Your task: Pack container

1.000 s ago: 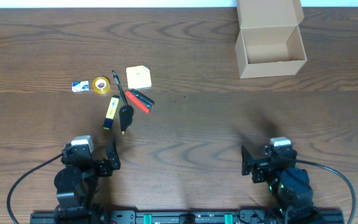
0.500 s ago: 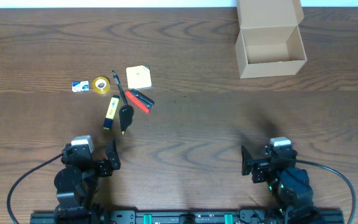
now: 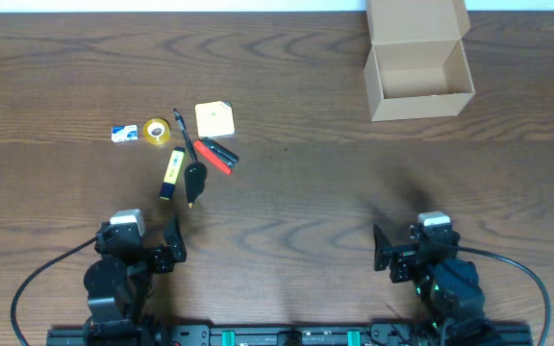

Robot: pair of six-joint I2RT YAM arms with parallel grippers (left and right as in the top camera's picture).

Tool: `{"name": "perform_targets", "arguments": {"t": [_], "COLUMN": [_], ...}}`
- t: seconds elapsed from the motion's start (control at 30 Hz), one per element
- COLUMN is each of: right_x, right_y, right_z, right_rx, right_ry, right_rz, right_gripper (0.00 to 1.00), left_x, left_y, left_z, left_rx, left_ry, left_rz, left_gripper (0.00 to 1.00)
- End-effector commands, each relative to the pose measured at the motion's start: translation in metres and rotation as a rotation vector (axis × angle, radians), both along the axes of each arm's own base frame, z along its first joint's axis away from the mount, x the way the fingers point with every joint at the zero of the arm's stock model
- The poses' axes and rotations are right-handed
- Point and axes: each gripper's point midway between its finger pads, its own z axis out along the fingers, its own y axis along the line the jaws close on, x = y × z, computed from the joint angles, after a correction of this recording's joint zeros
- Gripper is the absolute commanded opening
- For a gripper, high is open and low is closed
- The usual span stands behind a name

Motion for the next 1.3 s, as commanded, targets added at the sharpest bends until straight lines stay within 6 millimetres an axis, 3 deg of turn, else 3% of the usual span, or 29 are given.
{"name": "perform_targets", "arguments": {"t": [0.0, 0.37, 0.53, 0.7, 0.87, 0.93, 1.1, 1.27], "right_x": [0.001, 0.000, -0.004, -0.009, -0.009, -0.004, 0.018, 0.039], "right_y": [-0.002, 0.002, 0.029, 0.053, 0.056, 0.053, 0.038, 0.021], "right_z": [-0.001, -0.001, 0.008, 0.025, 0.028, 0.036, 0.094, 0.130], "right_rx": [-0.009, 0.017, 0.306, 0.838, 1.007, 1.049, 0.977, 0.986], "right_ry": [-0.007, 0.000, 0.049, 0.210, 0.278, 0.245, -0.093, -0.270], "right_rz": [-0.006, 0.005, 0.036, -0.064, -0.133, -0.153, -0.078, -0.111], "right_gripper": [0.99, 0.99, 0.99, 0.99, 0.99, 0.99, 0.99, 0.99], "left_x": [0.000, 0.000, 0.000, 0.000, 0.000, 0.000, 0.000, 0.000], "left_y": [-0.001, -0.001, -0.001, -0.001, -0.001, -0.001, -0.001, -0.001], "left_z": [-0.006, -0.006, -0.006, -0.006, -0.006, -0.006, -0.006, -0.006], "left_rx": [-0.011, -0.011, -0.011, -0.011, -0.011, -0.011, -0.011, -0.011], "left_ry": [0.008, 0.008, 0.008, 0.008, 0.008, 0.008, 0.008, 0.008], "left_rz": [-0.001, -0.001, -0.001, -0.002, -0.001, -0.002, -0.002, -0.001], "left_gripper": [0.95, 0.95, 0.95, 0.95, 0.95, 0.95, 0.95, 0.95]}}
